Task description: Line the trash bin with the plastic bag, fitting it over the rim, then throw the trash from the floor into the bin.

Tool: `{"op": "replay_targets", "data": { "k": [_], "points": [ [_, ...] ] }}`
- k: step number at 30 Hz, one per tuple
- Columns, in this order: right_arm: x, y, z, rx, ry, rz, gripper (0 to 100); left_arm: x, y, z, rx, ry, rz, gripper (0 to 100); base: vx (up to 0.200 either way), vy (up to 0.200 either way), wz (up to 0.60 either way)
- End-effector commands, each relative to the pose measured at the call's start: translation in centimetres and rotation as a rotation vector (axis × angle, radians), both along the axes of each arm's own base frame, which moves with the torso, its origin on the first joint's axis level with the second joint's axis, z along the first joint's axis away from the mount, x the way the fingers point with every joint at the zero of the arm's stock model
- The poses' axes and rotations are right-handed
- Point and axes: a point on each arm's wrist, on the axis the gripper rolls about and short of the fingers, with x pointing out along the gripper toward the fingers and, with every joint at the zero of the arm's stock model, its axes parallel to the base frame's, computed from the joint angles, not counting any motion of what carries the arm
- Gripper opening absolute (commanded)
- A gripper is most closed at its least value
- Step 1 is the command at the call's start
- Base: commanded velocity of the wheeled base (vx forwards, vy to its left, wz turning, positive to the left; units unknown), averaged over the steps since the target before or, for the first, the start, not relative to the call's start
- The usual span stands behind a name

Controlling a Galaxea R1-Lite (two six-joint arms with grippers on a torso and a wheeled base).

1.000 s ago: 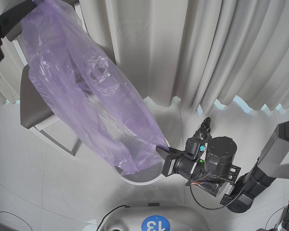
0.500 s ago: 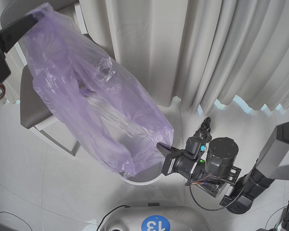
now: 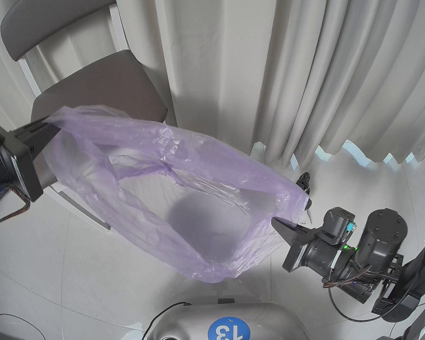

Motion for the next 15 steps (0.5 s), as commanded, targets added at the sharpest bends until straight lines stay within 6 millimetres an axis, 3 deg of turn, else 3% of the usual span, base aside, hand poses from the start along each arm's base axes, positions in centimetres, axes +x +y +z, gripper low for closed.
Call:
{"op": "replay_targets", "data": {
  "k": [1, 7, 10, 15],
  "points": [
    [-1.5, -1.5, 1.7, 0.041, -0.043, -0.007, 0, -0.8, 0.0, -1.6, -0.005, 0.058, -0.056, 0, 0.000, 0.000, 0.00],
    [-2.2, -2.1, 2.7, 0.062, -0.076, -0.014, 0, -1.4, 0.4, -2.6, -0.005, 0.076, -0.066, 0, 0.000, 0.000, 0.00],
    [-3.5, -3.0, 4.1, 0.105, -0.118, -0.014, 0, -2.5, 1.2, -2.5, -0.025, 0.054, -0.076, 0, 0.000, 0.000, 0.00],
    [-4.9, -3.4, 6.1, 0.108, -0.228, 0.023, 0, -2.6, 1.0, -3.0, -0.049, 0.090, -0.147, 0, 0.000, 0.000, 0.00]
  ]
}}
